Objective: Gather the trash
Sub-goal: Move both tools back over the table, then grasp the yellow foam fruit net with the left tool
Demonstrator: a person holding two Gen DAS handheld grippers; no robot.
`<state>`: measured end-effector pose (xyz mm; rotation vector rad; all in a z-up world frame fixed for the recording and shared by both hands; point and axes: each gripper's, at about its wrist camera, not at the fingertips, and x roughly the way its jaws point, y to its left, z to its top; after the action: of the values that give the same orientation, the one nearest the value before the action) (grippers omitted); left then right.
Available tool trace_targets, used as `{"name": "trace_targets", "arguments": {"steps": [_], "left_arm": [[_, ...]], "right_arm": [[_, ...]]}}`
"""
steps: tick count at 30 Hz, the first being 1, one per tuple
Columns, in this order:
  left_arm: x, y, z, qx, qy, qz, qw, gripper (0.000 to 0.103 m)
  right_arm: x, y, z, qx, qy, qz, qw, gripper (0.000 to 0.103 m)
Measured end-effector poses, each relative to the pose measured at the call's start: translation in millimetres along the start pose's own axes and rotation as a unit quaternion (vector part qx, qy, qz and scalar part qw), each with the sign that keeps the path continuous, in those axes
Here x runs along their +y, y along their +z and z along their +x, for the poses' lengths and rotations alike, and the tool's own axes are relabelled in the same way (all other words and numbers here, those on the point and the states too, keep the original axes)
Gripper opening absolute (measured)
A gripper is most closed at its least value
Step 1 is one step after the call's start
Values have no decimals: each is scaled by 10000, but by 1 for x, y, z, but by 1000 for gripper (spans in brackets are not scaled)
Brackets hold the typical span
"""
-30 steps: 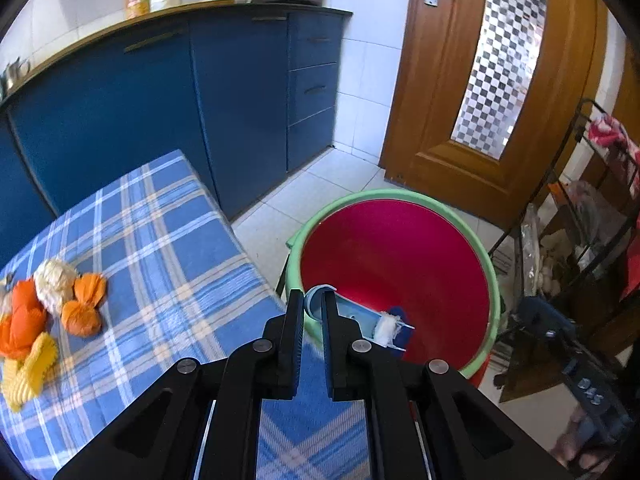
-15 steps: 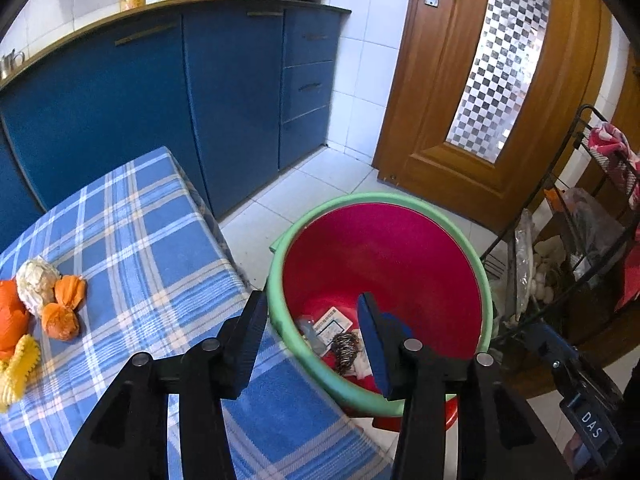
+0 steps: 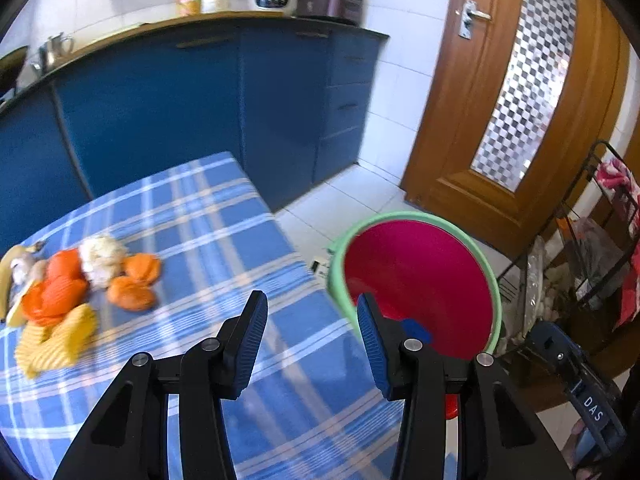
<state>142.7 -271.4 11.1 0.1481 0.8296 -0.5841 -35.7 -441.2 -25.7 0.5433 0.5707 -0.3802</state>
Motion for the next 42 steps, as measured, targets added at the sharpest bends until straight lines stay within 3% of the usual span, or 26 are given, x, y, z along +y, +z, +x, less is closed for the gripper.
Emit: {"name": "trace_targets", "arguments": {"steps": [7,20,32,42], "left_arm": [[36,-14,-27,-20,230,-238,9994,48],[122,-30,-65,-249,716,-993,9922,48],[203,-51,-40,89,1084,-1822,9772,48],[219,-55,-15,308,992,-2070,9728,48]], "right_arm": [[33,-5,-6,135,262,-316,9991,46],[87,-15,-4,356,638,-710,9948,49],[111,-27,8,604,649,-883,9921,54],[118,-33,25,808,596,-914,9907,54]]}}
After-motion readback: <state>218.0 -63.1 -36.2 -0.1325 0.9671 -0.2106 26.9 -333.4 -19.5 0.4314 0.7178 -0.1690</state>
